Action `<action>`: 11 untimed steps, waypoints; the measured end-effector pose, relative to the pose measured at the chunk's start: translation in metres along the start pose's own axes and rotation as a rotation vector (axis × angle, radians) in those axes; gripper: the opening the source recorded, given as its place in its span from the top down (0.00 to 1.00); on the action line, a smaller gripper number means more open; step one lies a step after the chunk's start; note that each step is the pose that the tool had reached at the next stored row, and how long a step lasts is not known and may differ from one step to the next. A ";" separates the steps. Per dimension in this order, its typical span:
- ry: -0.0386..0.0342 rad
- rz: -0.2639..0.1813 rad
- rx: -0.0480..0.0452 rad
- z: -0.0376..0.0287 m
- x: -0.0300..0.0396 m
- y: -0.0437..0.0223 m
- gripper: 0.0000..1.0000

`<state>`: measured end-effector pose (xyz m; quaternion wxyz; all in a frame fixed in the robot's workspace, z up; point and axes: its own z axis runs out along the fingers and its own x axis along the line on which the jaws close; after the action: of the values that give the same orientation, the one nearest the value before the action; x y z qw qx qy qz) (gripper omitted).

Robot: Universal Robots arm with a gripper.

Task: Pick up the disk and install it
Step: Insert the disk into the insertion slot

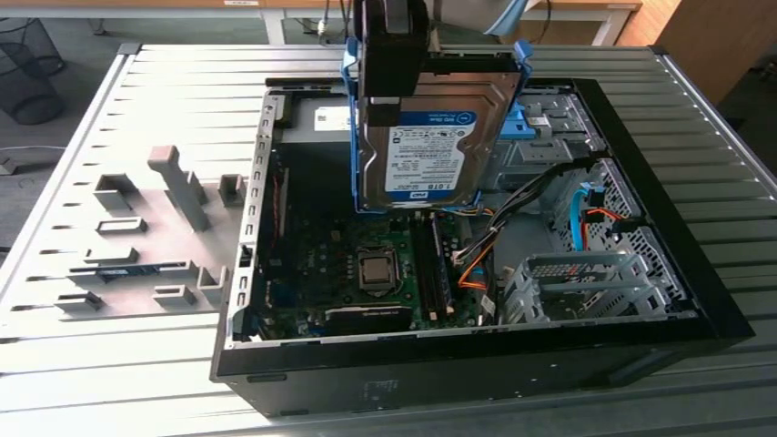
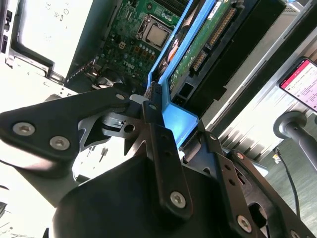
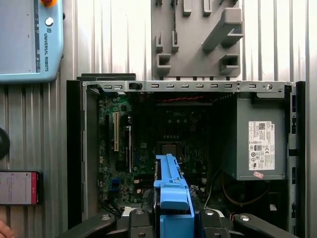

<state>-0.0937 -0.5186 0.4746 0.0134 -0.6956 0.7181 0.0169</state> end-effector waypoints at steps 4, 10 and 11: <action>0.0000 0.000 0.0000 0.0000 -0.0001 -0.0003 0.63; 0.0000 0.000 0.0000 0.0000 -0.0002 -0.0043 0.63; 0.0000 0.000 0.0000 0.0000 -0.0002 -0.0044 0.63</action>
<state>-0.0893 -0.5185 0.4746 0.0134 -0.6955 0.7182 0.0169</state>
